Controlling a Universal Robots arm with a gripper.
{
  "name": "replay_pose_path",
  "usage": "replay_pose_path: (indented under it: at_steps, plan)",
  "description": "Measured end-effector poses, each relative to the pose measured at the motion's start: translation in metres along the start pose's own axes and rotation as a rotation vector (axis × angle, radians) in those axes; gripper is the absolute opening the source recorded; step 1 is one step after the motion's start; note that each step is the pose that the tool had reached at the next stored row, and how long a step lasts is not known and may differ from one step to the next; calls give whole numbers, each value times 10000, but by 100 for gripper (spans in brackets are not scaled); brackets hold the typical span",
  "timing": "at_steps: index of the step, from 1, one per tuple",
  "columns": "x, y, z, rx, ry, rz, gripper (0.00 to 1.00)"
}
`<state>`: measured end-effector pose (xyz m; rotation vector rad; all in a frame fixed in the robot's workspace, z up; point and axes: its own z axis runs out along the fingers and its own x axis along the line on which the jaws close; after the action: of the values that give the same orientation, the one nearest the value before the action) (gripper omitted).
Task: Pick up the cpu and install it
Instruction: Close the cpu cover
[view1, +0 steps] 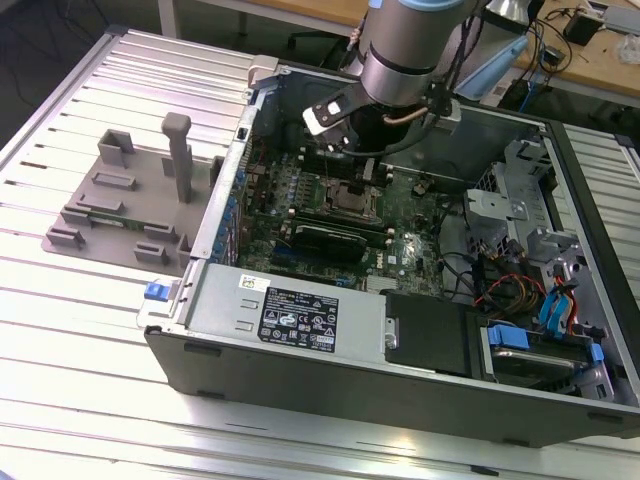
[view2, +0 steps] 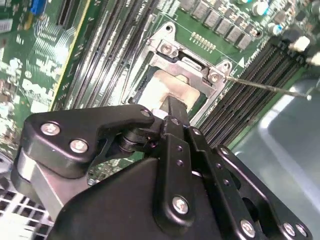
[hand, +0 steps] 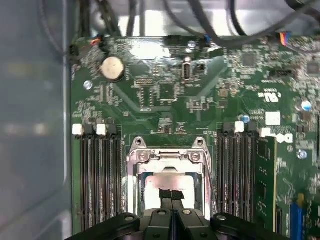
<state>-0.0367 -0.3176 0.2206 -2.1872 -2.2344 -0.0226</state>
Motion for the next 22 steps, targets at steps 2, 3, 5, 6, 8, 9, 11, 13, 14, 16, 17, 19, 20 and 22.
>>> replay_pose_path:
  at_steps: [2,3,5,6,8,9,11,13,14,16,17,19,20,22]
  plan:
    - [0,0,1,21,-1,-971,11]
    - [0,0,2,35,0,-1673,11]
    - [0,0,4,64,0,-3047,11]
    - [0,0,5,74,0,-3553,11]
    - [0,0,6,87,0,-4175,11]
    - [0,0,6,90,0,-4360,11]
    - [0,0,7,103,0,-4949,11]
    - [0,0,8,111,-1,-5319,11]
    - [0,0,8,115,0,-5509,11]
    - [0,0,9,125,0,-5989,11]
    - [0,0,9,128,0,-6158,11]
    - [0,0,9,139,-1,-6682,11]
    - [0,0,10,143,-1,-6861,11]
    - [0,0,11,156,0,-7532,11]
